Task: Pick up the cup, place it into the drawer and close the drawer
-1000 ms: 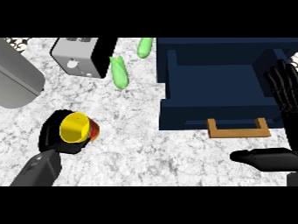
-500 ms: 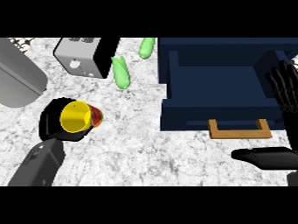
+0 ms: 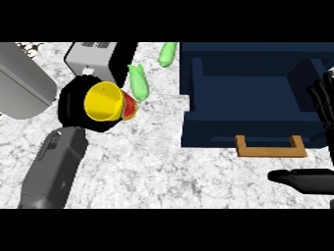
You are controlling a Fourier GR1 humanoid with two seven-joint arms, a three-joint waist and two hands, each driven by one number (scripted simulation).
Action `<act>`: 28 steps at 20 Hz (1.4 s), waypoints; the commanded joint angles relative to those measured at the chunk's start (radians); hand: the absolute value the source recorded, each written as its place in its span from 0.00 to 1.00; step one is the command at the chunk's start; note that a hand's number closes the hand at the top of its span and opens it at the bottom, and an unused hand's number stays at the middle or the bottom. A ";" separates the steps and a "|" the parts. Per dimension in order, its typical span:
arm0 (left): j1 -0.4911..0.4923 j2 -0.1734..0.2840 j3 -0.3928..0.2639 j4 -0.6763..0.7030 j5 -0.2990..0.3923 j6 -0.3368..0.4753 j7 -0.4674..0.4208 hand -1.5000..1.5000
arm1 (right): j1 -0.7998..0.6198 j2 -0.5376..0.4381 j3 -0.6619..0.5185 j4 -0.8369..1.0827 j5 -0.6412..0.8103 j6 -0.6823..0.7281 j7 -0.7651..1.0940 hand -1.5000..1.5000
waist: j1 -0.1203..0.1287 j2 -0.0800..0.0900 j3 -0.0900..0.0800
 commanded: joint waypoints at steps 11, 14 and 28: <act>-0.237 -0.104 -0.236 -0.310 -0.016 0.323 0.415 1.00 | -0.061 0.002 0.002 -0.013 0.004 -0.019 0.052 0.00 | -0.018 0.005 -0.001; -0.307 -0.104 -0.289 -0.233 -0.001 0.395 0.419 1.00 | 0.020 -0.001 0.000 0.035 -0.004 0.035 -0.046 0.00 | -0.029 0.009 -0.001; -0.620 -0.105 -0.388 0.115 0.184 0.556 0.497 1.00 | 0.024 -0.022 -0.037 0.008 -0.035 0.059 -0.047 0.00 | -0.043 0.013 -0.001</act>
